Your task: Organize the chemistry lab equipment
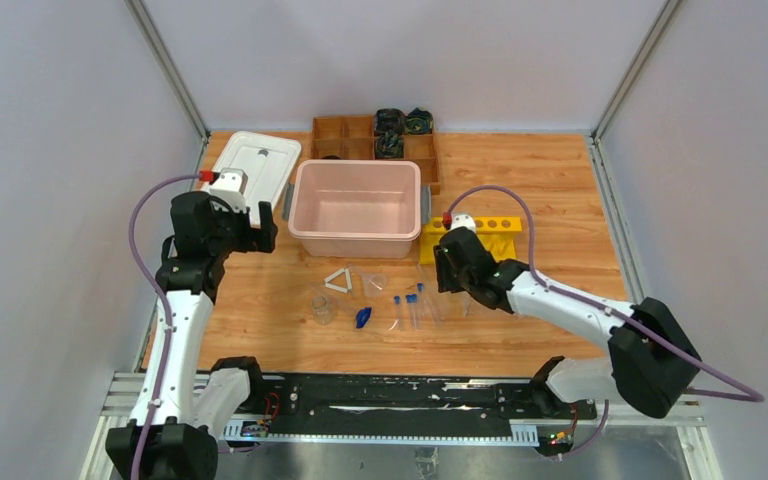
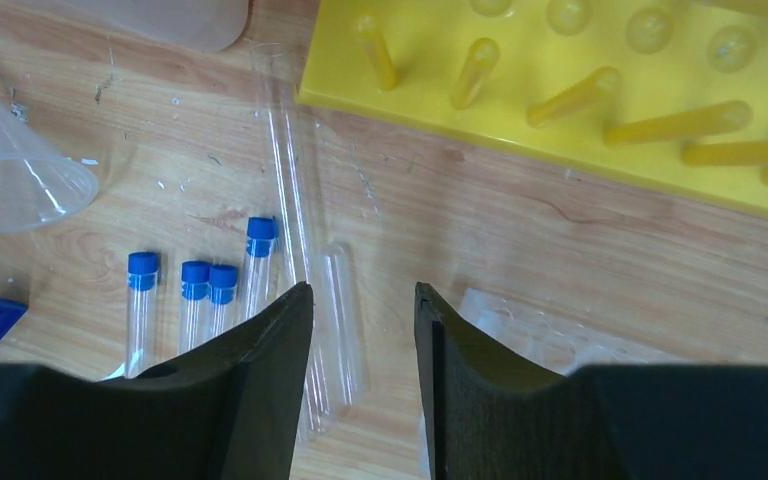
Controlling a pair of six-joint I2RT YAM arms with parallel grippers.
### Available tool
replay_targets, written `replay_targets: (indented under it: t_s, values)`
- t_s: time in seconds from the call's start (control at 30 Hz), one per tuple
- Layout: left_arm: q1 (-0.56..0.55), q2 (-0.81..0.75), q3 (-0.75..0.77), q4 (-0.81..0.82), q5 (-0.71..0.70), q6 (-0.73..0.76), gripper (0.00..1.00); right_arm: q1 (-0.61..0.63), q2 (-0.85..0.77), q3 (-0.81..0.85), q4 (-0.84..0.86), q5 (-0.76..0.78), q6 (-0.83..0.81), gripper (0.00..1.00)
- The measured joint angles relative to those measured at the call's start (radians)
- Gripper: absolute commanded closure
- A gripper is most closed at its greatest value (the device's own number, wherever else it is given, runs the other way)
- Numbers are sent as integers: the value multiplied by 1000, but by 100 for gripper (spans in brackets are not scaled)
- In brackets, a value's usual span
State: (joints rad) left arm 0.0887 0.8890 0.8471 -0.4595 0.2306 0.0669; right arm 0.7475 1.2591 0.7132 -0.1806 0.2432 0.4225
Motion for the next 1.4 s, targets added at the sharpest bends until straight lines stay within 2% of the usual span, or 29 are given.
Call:
replay_targets:
  t_s: [0.47, 0.83, 1.4]
  values:
    - [0, -9, 0, -54, 39, -16, 0, 41, 200, 0, 211, -38, 0, 59]
    - [0, -10, 0, -77, 74, -19, 1, 69, 295, 11, 309, -11, 4, 68]
    - [0, -34, 40, -129, 111, -18, 1, 101, 319, 12, 320, 27, 8, 80]
